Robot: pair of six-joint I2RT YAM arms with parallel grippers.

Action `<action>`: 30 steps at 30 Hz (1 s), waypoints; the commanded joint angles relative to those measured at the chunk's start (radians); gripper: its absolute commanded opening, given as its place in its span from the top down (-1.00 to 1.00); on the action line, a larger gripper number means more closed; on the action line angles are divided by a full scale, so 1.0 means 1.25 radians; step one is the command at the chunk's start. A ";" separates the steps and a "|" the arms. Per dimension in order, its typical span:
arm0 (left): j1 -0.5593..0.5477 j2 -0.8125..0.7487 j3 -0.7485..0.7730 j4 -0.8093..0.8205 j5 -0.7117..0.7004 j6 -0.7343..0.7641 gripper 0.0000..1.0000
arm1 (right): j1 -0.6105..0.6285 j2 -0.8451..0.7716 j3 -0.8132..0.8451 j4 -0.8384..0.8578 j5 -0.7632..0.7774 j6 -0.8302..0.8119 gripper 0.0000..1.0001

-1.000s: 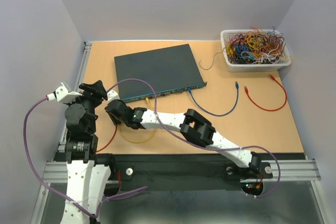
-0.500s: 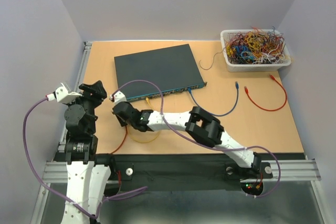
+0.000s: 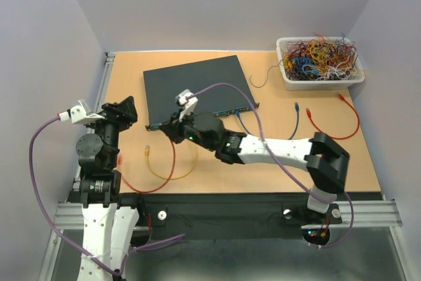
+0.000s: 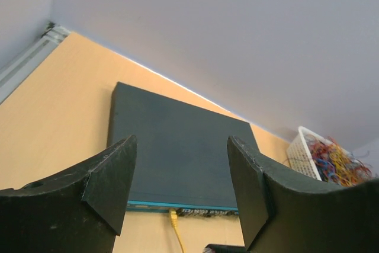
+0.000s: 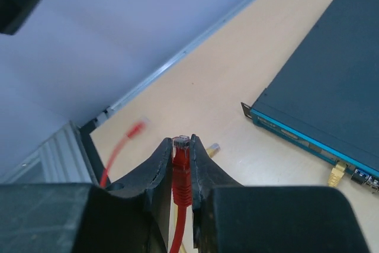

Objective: Insert the plug into the switch port

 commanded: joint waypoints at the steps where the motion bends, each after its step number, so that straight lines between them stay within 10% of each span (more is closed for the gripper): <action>1: 0.000 0.009 0.003 0.150 0.192 0.024 -0.46 | -0.023 -0.103 -0.116 0.117 -0.085 0.010 0.99; 14: 0.000 0.037 -0.232 0.721 0.624 -0.236 -0.43 | -0.320 -0.289 -0.414 0.464 -0.640 0.277 0.99; 19: -0.008 0.096 -0.309 0.948 0.682 -0.335 -0.40 | -0.406 -0.231 -0.441 0.851 -0.837 0.539 0.99; 22: -0.049 0.127 -0.313 0.955 0.683 -0.331 -0.37 | -0.447 -0.132 -0.431 1.143 -0.873 0.776 0.99; 30: -0.213 0.208 -0.313 0.987 0.637 -0.256 -0.31 | -0.455 -0.107 -0.397 1.142 -0.883 0.821 0.99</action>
